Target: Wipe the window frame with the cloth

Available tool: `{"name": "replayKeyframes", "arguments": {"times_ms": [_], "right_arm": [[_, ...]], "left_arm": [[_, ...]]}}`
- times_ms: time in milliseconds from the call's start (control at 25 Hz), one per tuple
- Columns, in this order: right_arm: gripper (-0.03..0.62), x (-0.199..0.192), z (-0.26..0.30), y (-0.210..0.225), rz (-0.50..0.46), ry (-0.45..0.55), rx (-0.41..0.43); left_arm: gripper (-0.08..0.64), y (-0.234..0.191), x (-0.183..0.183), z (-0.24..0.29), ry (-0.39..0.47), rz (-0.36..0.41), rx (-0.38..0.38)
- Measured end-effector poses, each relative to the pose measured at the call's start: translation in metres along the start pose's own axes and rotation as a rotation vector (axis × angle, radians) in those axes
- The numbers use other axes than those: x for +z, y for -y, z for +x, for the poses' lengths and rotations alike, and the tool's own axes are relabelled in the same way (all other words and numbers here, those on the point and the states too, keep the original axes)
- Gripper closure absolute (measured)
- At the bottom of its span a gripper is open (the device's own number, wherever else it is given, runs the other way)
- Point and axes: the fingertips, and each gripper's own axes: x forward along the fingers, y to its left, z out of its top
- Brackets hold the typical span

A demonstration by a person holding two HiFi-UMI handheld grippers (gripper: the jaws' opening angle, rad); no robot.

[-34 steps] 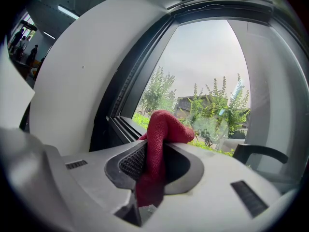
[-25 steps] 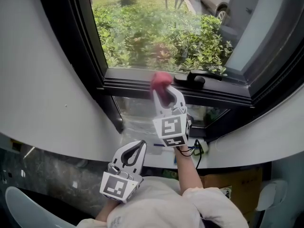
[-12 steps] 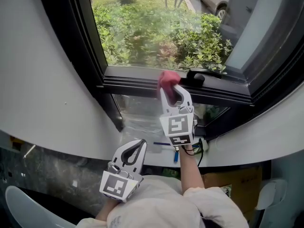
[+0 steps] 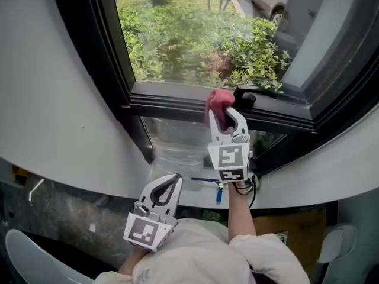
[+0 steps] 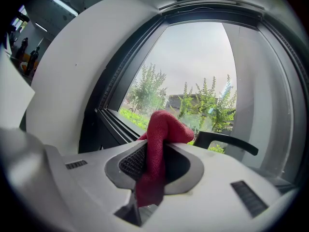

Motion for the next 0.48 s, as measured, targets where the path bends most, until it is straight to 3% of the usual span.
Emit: {"name": "replayKeyframes", "arguments": {"times_ms": [240, 400, 480], "right_arm": [[0.503, -0.006, -0.006, 0.012, 0.006, -0.008, -0.019], [0.503, -0.01, -0.009, 0.018, 0.007, -0.012, -0.03], [0.503, -0.011, -0.01, 0.021, 0.009, -0.015, -0.035]], "left_arm": [[0.552, -0.002, -0.008, -0.002, -0.1, 0.004, 0.021], [0.552, 0.005, -0.001, 0.002, 0.004, -0.005, -0.013], [0.552, 0.007, 0.0, 0.003, 0.016, -0.006, -0.019]]}}
